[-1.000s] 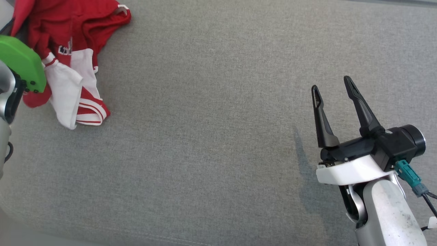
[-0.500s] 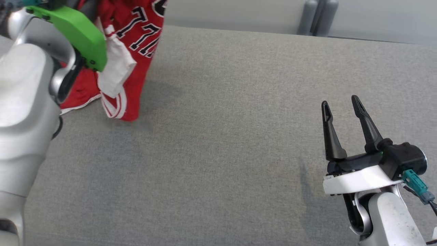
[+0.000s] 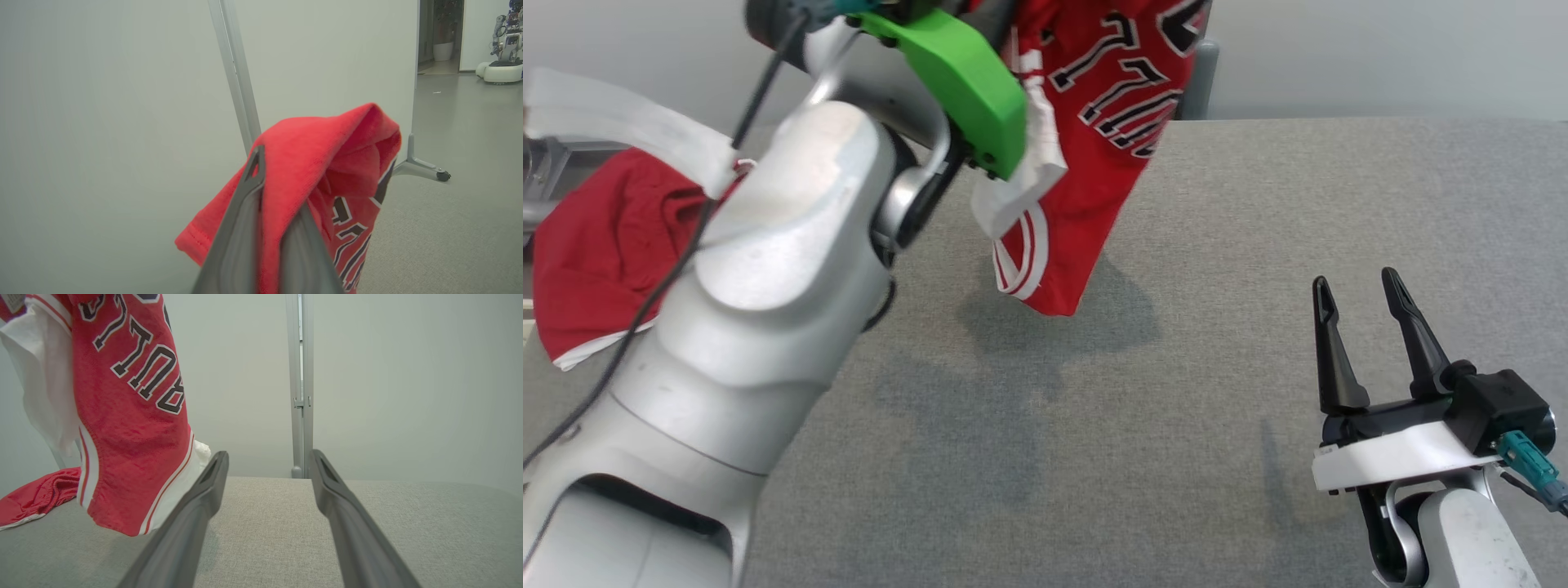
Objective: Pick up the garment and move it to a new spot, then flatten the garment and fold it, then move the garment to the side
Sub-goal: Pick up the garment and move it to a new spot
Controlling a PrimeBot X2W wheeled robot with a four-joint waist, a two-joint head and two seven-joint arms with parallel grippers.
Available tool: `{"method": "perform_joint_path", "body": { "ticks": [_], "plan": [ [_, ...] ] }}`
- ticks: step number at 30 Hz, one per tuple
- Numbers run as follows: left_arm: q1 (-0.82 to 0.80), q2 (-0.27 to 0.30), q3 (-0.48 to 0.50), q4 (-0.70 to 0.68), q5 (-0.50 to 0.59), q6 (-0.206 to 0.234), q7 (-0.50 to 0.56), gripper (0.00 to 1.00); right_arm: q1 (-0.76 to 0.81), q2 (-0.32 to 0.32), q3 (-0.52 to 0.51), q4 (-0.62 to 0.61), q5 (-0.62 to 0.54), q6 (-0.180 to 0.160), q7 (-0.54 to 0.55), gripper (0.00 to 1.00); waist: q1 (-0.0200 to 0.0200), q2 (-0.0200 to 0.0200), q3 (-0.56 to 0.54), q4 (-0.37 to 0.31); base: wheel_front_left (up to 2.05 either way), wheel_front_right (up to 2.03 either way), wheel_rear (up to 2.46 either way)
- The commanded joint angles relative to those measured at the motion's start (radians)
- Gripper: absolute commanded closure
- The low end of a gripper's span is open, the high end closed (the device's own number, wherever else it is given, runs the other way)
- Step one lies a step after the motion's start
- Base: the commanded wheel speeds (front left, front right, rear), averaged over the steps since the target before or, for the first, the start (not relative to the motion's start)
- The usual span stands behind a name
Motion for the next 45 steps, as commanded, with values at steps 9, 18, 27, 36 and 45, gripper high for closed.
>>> {"method": "perform_joint_path", "body": {
  "ticks": [9,18,27,36,45],
  "plan": [
    [0.073,-0.113,-0.053,-0.048,-0.029,0.071,-0.017,1.00,-0.003,-0.003,-0.004,-0.010,-0.006,0.000,-0.004,0.00,0.0000,-0.0001,0.017,-0.068,0.00,0.00,0.00],
    [0.205,-0.125,-0.041,0.104,-0.123,0.100,-0.029,1.00,-0.027,-0.003,0.018,-0.012,-0.018,0.000,-0.004,0.00,0.0000,-0.0001,0.079,-0.108,0.00,0.00,0.00],
    [0.229,-0.084,0.007,0.362,-0.149,0.123,-0.099,1.00,-0.060,-0.003,0.038,-0.021,-0.024,0.000,-0.004,0.00,0.0000,-0.0001,0.146,-0.146,0.00,0.00,0.00],
    [0.137,-0.044,0.047,0.551,-0.149,0.128,-0.167,0.80,-0.102,-0.003,0.062,-0.027,-0.022,0.000,-0.004,0.00,0.0000,-0.0001,0.213,-0.189,0.00,0.00,0.00],
    [0.085,-0.029,0.056,0.675,-0.162,0.093,-0.186,0.00,-0.105,-0.003,0.053,-0.020,-0.023,0.000,-0.004,0.00,0.0000,-0.0001,0.220,-0.183,0.00,0.00,0.00]
  ]
}}
